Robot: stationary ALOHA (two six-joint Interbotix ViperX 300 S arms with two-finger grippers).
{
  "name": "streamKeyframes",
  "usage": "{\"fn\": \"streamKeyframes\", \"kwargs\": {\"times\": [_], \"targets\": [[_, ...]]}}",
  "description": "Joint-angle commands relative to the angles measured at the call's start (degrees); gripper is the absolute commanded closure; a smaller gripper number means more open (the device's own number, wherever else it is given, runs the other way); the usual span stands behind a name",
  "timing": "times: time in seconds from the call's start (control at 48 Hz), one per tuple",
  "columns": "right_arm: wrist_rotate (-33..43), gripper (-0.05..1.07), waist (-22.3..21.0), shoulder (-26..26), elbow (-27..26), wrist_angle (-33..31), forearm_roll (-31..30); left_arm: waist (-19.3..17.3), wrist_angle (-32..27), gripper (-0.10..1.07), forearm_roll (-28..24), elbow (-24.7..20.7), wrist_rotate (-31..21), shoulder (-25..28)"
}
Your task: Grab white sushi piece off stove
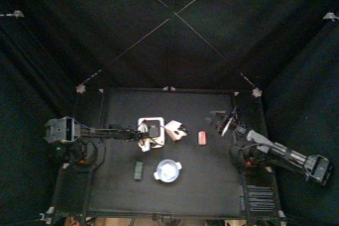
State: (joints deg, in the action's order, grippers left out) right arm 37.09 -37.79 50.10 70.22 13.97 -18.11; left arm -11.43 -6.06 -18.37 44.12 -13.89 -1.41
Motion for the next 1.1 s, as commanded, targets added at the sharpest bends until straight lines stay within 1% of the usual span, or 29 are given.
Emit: {"fn": "streamKeyframes", "kwargs": {"times": [0.0,0.146,0.229,0.354,0.438,0.562,0.792,1.083], "targets": [[-0.1,0.1,-0.3,-0.4,-0.9,0.2,0.1,-0.4,0.4,0.02,0.0,-0.6,-0.1,-0.3],[-0.1,0.09,-0.3,-0.4,-0.9,0.2,0.1,-0.4,0.4,0.14,0.0,-0.6,-0.1,-0.4],[-0.1,0.1,-0.3,-0.4,-0.9,0.2,0.1,-0.4,0.4,0.23,0.0,-0.6,-0.1,-0.3],[-0.1,0.1,-0.3,-0.4,-0.8,0.2,0.1,-0.4,0.4,0.34,0.1,-0.8,-0.1,-0.4],[-0.1,0.1,-0.3,-0.4,-0.9,0.2,0.1,-0.4,0.4,0.39,0.4,-0.8,-0.1,-0.7],[-0.1,0.1,-0.3,-0.4,-0.9,0.2,0.1,-0.2,0.1,0.41,0.7,-0.8,-0.1,-1.8],[-0.1,0.1,-0.3,-0.4,-0.8,0.2,0.1,0.2,0.2,0.41,0.7,-0.4,-0.1,-4.6],[-0.1,0.1,-0.3,-0.4,-0.8,0.2,0.1,0.4,0.4,0.41,0.8,-0.4,-0.1,-5.0]]}}
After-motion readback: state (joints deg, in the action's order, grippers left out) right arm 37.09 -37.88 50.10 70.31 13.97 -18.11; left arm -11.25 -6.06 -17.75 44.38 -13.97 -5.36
